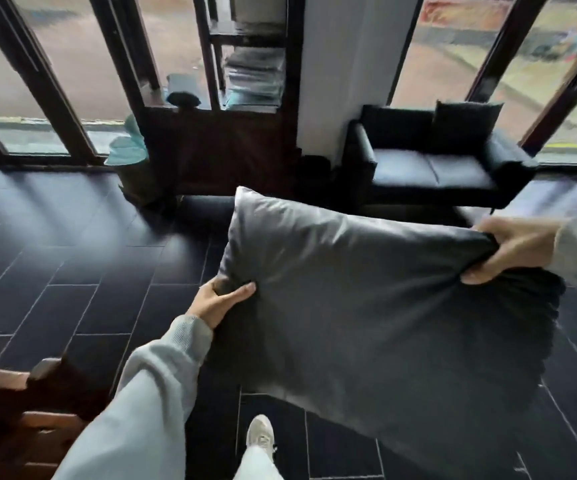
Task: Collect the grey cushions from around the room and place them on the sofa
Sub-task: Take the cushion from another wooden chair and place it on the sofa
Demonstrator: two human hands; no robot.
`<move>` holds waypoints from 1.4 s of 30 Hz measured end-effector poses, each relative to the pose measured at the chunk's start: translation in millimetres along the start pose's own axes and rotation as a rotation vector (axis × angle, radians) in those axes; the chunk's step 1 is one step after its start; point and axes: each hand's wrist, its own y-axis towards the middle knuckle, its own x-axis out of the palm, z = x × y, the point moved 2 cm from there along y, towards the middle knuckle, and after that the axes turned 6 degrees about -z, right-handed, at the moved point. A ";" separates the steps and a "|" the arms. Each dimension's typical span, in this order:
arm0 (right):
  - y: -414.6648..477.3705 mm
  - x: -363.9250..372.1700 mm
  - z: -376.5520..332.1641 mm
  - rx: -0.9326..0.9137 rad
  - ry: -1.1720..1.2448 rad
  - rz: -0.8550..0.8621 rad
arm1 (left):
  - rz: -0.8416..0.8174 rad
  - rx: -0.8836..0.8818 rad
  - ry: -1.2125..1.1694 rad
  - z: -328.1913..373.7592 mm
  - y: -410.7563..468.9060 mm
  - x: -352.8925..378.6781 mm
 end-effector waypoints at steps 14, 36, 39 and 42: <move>3.2 -230.1 159.0 0.392 -0.175 0.922 | -0.076 0.024 -0.118 132.1 309.2 217.3; 197.2 -533.5 447.6 0.150 0.933 1.338 | -0.026 -0.041 -0.048 192.1 685.3 491.2; 213.4 -609.5 471.3 0.164 0.876 1.327 | -0.003 -0.054 -0.033 209.2 733.3 529.3; 232.8 -677.0 492.8 0.151 0.845 1.320 | 0.040 -0.047 -0.026 220.3 781.7 558.6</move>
